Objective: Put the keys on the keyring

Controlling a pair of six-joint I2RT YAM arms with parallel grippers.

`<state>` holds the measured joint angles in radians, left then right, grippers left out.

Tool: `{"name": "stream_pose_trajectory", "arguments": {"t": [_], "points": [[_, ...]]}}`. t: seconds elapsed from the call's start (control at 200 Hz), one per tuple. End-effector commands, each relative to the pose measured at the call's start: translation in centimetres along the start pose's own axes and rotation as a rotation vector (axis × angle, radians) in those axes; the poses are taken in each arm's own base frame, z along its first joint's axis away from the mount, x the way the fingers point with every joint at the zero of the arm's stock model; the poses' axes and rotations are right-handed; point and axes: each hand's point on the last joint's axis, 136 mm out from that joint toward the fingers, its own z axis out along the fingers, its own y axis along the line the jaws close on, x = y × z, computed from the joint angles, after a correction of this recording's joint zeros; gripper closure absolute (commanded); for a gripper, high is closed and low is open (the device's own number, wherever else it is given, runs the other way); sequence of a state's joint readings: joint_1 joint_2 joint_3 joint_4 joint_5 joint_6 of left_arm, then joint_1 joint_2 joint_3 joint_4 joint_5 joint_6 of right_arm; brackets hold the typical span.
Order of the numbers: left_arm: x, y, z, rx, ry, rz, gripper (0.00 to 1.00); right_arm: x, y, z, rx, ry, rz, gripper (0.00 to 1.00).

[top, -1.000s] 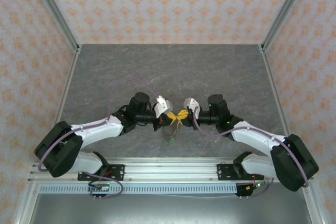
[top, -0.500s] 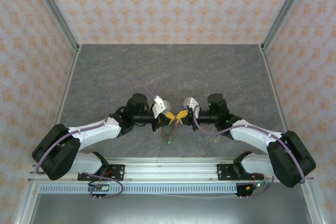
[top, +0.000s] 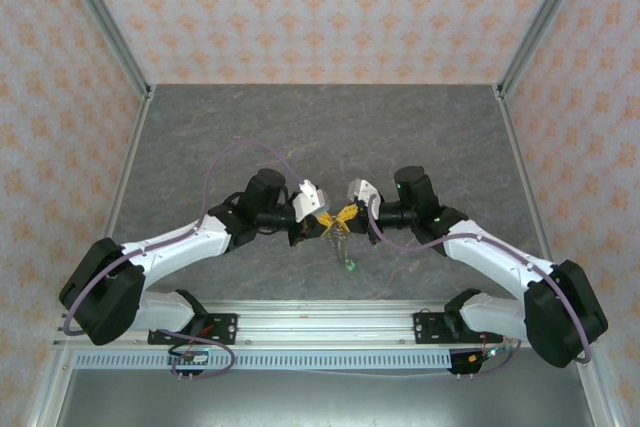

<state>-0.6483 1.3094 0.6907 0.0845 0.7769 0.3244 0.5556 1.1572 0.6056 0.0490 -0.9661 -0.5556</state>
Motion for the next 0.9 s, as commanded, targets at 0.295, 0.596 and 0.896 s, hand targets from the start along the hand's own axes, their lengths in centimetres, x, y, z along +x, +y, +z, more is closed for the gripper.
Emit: {"name": "stream_pose_trajectory", "arguments": {"t": [0.295,0.596,0.896], "points": [[-1.1,-0.6,0.2,0.017,-0.002,0.036,0.80,-1.6,0.7,0.2,-0.034,0.019,-0.082,1.00],[-1.1,-0.6,0.4,0.023,0.007,0.042,0.86,-1.8,0.6,0.4,-0.031,0.018,-0.087,1.00],[-1.9,-0.6,0.1,0.005,-0.061,0.041,1.00,0.0,0.5,0.8,-0.034,0.030,-0.028,0.90]]}}
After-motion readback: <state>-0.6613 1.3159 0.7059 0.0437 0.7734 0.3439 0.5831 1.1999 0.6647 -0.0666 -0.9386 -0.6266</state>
